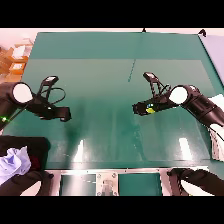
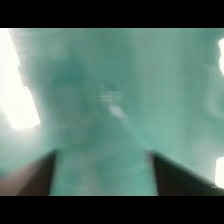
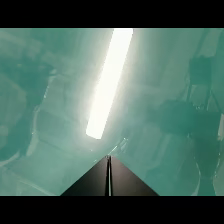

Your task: Fold the shirts.

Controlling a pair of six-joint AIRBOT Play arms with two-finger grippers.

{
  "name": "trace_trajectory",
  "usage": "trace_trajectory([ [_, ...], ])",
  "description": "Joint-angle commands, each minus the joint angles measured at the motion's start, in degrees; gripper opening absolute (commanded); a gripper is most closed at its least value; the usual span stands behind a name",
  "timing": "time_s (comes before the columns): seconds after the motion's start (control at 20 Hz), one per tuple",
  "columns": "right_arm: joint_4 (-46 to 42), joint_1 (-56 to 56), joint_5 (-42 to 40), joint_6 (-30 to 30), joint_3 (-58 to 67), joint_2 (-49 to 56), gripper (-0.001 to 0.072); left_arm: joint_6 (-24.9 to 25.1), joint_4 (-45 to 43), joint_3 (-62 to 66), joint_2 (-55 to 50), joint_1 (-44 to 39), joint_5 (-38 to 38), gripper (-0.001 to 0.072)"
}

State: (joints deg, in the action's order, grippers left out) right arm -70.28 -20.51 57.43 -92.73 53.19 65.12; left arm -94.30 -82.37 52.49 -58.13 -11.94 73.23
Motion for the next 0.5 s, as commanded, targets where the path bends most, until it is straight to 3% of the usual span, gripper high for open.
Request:
trace_trajectory([
  [0.0, 0.0, 0.0, 0.0, 0.0, 0.0, 0.0, 0.0014, -4.7, -19.2, -0.5, -0.2, 0.0, 1.7, 0.072],
  [0.2, 0.0, 0.0, 0.0, 0.0, 0.0, 0.0, 0.0013, -3.7, -29.8, -6.5, -0.2, 0.6, 9.8, 0.072],
  [0.3, 0.0, 0.0, 0.0, 0.0, 0.0, 0.0, 0.0014, -2.5, -29.6, -11.4, -0.2, 4.1, 13.0, 0.072],
  [0.45, 0.0, 0.0, 0.0, 0.0, 0.0, 0.0, 0.0014, 0.9, -26.9, -19.4, -0.2, 8.8, 11.3, 0.072],
])
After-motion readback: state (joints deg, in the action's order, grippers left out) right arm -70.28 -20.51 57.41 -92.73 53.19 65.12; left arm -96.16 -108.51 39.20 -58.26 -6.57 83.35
